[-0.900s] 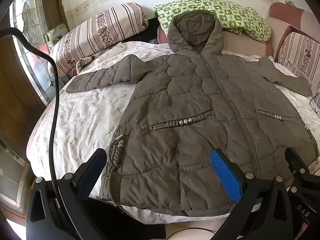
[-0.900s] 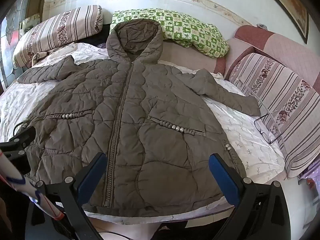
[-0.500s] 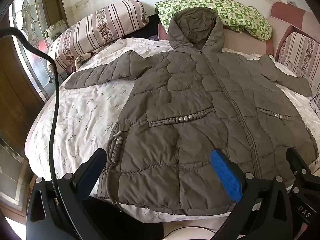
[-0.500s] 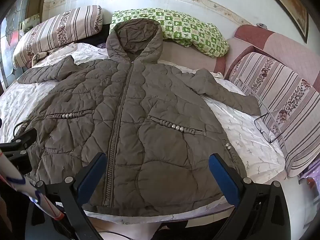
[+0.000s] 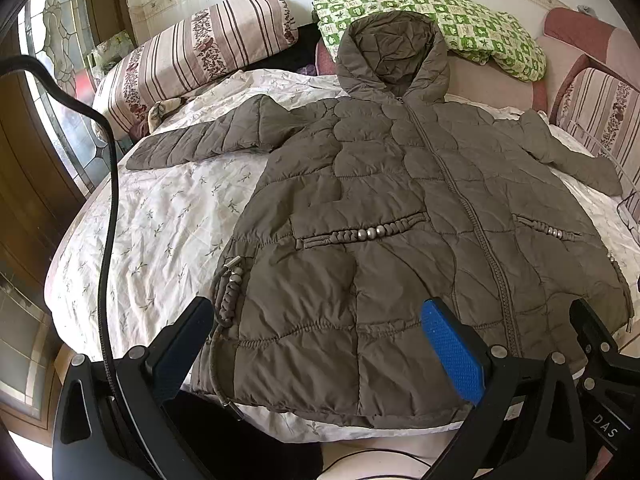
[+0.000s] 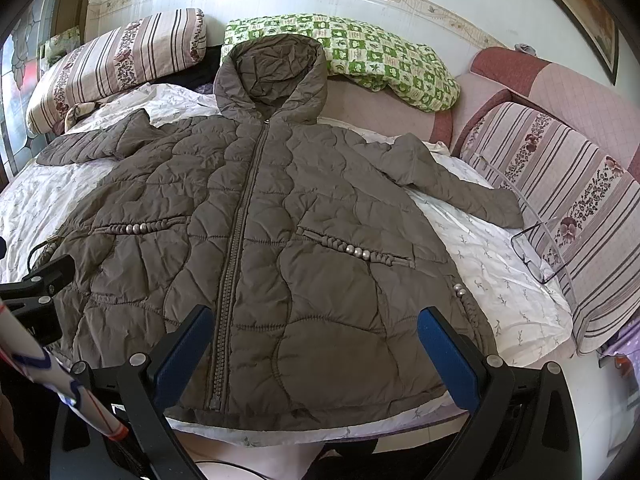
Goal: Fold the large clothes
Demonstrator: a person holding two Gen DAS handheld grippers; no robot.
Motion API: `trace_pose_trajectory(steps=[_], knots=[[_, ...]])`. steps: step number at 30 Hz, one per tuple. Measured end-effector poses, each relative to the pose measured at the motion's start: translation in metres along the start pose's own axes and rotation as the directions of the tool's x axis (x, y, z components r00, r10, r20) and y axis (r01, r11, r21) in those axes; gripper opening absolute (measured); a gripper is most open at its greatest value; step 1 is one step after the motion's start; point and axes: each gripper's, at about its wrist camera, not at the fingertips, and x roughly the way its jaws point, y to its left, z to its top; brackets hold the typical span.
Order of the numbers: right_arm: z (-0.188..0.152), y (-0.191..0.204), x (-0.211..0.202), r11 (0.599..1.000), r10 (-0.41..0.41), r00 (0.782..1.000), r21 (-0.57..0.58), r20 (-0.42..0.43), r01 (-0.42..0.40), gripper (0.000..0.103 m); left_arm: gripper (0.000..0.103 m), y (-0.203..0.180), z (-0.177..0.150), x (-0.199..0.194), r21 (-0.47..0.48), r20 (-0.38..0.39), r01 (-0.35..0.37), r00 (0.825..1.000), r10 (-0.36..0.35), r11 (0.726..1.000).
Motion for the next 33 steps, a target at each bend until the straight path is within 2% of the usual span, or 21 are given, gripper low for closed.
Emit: trace_pose_trajectory(steps=[33], knots=[[0.0004, -0.0031, -0.0004, 1.000, 0.009, 1.000, 0.005, -0.012, -0.009, 0.103, 0.103, -0.0056, -0.0035, -0.0033, 0.003, -0.011, 0.010, 1.000, -0.010, 1.000]])
